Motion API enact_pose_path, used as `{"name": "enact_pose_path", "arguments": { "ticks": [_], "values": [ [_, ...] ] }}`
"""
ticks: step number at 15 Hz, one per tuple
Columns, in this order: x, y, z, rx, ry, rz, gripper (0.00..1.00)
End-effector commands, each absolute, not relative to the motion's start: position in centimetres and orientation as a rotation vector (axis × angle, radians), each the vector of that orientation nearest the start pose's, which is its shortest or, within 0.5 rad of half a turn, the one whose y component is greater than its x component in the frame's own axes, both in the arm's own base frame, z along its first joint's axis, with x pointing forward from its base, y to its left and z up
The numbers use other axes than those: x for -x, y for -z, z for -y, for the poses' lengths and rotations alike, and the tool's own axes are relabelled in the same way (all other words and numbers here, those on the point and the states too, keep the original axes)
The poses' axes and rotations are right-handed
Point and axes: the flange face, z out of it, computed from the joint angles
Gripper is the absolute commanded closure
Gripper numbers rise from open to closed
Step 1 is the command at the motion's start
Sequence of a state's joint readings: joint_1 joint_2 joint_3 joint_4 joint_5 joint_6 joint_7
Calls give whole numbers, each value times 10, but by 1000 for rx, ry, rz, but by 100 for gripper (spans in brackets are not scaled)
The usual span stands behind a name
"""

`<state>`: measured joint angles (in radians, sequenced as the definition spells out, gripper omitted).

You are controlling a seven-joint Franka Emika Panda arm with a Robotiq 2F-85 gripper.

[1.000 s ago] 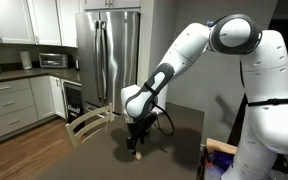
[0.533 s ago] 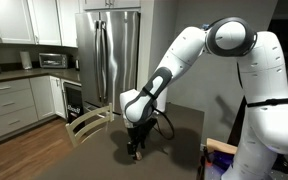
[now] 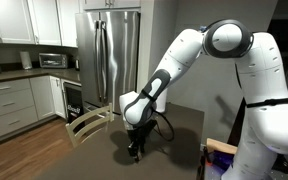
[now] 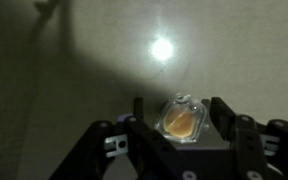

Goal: Take the yellow object from the countertop and put it in the black basket

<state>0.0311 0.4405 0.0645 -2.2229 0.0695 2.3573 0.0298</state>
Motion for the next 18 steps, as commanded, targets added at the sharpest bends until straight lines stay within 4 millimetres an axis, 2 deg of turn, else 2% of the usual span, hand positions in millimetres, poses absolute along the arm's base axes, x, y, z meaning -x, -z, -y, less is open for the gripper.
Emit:
{"name": "enact_pose_path", "arguments": {
  "ticks": [1,3,6,7,9,13,18],
  "values": [
    [-515,-151,-54,3057,-458,2,61],
    [-516,-154,-53,3061,-447,8,68],
    [-520,-157,-54,3065,-433,11,91],
    [-520,-158,-54,3065,-430,10,89],
    [-520,-160,-55,3067,-428,7,92],
    [-516,-171,-61,3077,-439,-3,91],
    [-507,-198,-85,3102,-431,-30,92]
  ]
}}
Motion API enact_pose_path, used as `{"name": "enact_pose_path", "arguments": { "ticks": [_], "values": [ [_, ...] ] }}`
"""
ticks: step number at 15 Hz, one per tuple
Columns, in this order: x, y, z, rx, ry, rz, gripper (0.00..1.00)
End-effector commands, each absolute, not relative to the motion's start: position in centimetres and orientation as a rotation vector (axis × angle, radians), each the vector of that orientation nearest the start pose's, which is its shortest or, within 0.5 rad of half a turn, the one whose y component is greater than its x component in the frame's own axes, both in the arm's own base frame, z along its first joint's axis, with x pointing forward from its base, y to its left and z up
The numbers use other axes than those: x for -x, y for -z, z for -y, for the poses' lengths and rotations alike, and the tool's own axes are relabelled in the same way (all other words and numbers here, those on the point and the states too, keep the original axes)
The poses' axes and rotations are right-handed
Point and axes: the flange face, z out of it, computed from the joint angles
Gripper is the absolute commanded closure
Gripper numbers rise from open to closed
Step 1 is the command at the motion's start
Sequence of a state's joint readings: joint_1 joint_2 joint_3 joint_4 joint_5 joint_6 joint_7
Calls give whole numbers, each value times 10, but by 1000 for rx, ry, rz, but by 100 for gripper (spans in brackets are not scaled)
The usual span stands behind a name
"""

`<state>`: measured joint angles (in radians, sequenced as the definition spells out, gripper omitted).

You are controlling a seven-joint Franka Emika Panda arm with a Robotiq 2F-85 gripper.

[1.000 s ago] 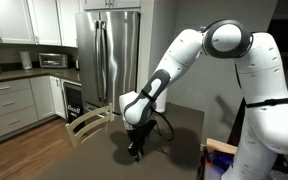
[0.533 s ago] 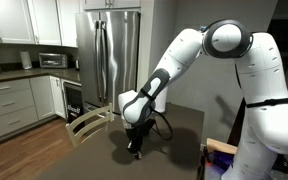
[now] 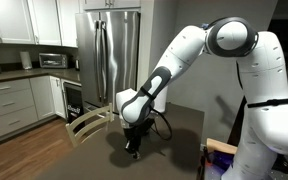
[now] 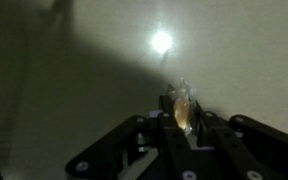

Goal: Take the yellow object from the countertop and put it in the black basket

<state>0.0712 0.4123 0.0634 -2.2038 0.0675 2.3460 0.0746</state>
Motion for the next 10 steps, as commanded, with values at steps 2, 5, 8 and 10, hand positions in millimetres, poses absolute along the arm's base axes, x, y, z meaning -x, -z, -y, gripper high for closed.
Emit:
{"name": "enact_pose_path", "arguments": {
  "ticks": [2,5,8,10],
  "values": [
    [-501,-214,-97,3114,-435,-47,91],
    [-497,-244,-108,3133,-462,-103,91],
    [-501,-283,-101,3134,-494,-201,91],
    [-511,-311,-85,3122,-504,-300,91]
  ]
}}
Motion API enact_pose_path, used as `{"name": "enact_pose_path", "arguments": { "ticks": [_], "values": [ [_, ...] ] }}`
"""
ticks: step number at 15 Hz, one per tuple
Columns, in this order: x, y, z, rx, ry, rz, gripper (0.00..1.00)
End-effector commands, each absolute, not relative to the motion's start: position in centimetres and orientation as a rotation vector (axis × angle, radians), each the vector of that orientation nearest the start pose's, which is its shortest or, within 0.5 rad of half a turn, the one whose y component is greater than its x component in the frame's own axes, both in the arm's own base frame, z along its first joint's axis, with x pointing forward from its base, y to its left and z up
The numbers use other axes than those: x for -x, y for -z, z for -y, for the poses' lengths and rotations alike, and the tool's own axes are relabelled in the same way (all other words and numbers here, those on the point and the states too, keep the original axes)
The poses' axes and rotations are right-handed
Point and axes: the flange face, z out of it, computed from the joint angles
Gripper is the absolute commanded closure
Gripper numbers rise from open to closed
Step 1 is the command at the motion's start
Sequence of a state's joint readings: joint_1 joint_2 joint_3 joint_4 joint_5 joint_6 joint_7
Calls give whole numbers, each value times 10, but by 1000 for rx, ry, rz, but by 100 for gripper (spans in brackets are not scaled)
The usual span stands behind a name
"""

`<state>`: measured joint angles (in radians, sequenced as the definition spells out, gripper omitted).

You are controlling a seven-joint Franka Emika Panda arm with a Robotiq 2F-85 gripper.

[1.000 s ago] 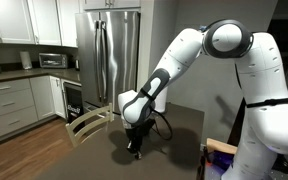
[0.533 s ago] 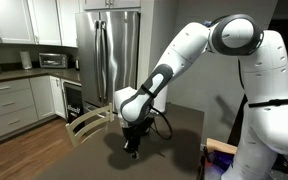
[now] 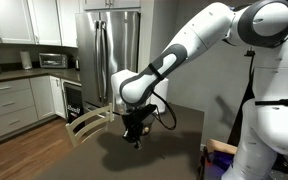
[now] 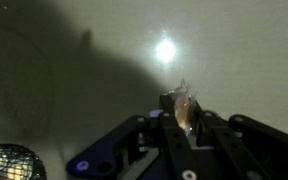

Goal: Take the yellow object from the countertop and put it in the black basket

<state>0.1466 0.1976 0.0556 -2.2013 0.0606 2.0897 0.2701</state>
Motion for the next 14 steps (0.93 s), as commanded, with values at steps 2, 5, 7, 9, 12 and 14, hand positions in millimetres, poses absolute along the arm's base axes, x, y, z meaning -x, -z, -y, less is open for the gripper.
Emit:
{"name": "enact_pose_path", "arguments": {
  "ticks": [2,5,7,9,12,14],
  "values": [
    [-526,-340,-61,3102,-489,-430,91],
    [-551,-368,-26,3070,-437,-584,91],
    [-565,-376,-7,3056,-398,-674,91],
    [-573,-378,7,3041,-391,-763,91],
    [-578,-373,19,3013,-417,-892,91],
    [-580,-368,27,2990,-442,-966,91]
  ]
}}
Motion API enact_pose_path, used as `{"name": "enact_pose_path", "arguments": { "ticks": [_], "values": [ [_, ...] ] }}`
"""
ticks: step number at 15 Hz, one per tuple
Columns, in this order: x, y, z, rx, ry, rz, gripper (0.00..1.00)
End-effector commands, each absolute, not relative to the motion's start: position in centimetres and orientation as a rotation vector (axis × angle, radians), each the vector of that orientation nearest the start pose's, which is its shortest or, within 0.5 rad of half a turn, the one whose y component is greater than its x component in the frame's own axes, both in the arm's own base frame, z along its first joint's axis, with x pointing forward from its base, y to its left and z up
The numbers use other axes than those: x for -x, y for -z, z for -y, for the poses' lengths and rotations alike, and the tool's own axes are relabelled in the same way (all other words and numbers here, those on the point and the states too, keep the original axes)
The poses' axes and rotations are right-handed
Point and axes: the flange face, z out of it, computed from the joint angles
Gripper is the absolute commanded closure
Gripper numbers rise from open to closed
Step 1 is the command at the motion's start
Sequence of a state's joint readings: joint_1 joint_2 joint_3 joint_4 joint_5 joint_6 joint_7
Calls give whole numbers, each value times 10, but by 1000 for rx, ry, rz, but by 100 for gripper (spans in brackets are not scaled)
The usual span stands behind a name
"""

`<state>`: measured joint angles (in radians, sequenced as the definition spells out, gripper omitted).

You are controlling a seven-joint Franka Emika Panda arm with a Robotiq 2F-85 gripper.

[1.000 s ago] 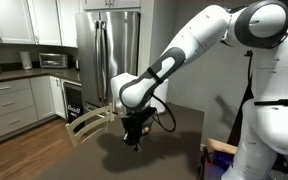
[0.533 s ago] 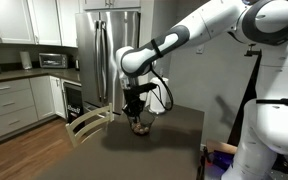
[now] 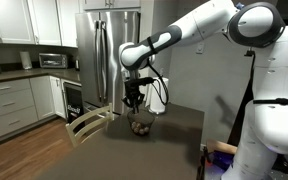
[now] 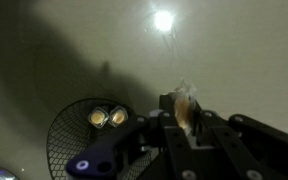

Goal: Take the yellow object from the countertop and put it in the black basket

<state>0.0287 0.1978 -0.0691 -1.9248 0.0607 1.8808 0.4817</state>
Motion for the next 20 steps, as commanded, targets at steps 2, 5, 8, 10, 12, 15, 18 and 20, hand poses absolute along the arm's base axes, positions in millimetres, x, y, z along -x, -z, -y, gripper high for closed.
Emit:
{"name": "enact_pose_path", "arguments": {
  "ticks": [2,5,8,10,12,15,18,20],
  "values": [
    [-581,-362,35,2974,-454,-1028,91],
    [-580,-358,48,2952,-462,-1107,91],
    [-579,-355,66,2930,-463,-1175,91],
    [-577,-355,80,2914,-458,-1207,91],
    [-577,-355,92,2900,-451,-1234,91],
    [-577,-355,105,2885,-436,-1266,91],
    [-579,-358,112,2886,-404,-1273,91],
    [-582,-360,114,2886,-391,-1273,91]
  ]
}}
